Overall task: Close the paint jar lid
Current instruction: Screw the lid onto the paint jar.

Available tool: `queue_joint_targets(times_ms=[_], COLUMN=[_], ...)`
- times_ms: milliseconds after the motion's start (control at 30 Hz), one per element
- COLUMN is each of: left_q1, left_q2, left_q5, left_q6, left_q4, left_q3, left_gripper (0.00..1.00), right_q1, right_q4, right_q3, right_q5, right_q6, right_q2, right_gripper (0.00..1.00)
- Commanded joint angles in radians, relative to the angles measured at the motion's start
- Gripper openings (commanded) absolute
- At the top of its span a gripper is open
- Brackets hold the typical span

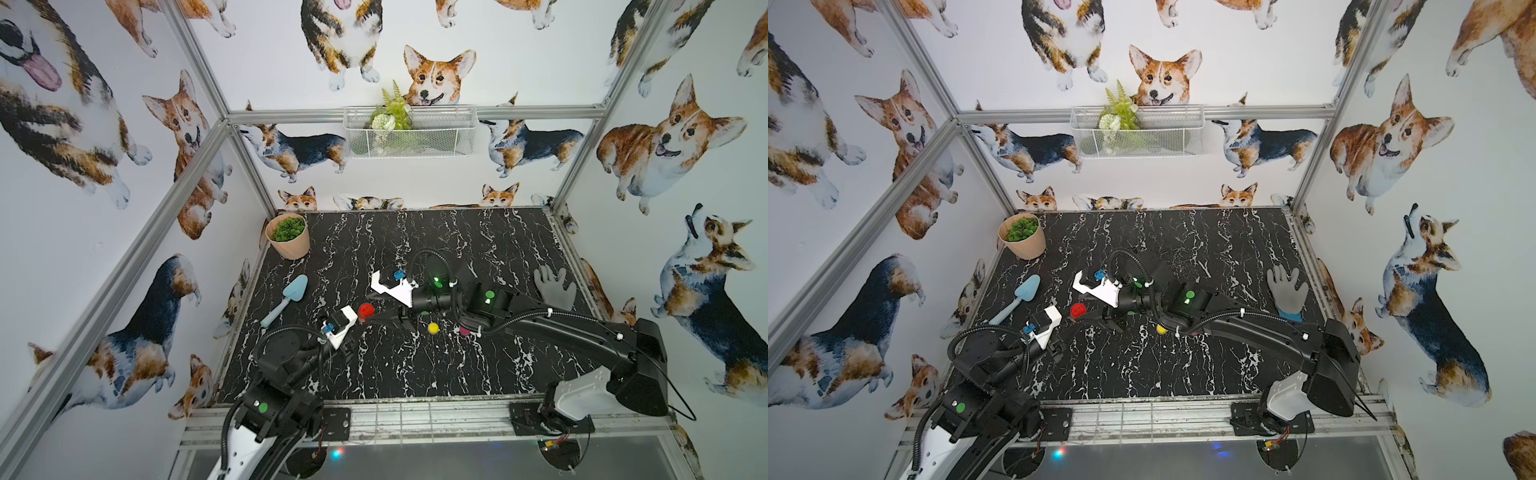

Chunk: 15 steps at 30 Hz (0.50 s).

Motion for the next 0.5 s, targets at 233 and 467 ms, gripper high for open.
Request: queue_joint_targets(times_ms=[233, 467], left_q1=[-0.001, -0.001], left_q2=[-0.002, -0.003], left_q5=[0.003, -0.001], left_q6=[0.006, 0.006], left_q4=[0.039, 0.040], left_q3=[-0.002, -0.002], left_gripper=[0.35, 0.35], right_q1=[0.020, 0.026], right_q4=[0.032, 0.023], right_q3=[0.023, 0.028], right_q5=[0.028, 0.044], right_q6=[-0.045, -0.052], right_q2=[0.025, 0.033], right_gripper=[0.43, 0.39])
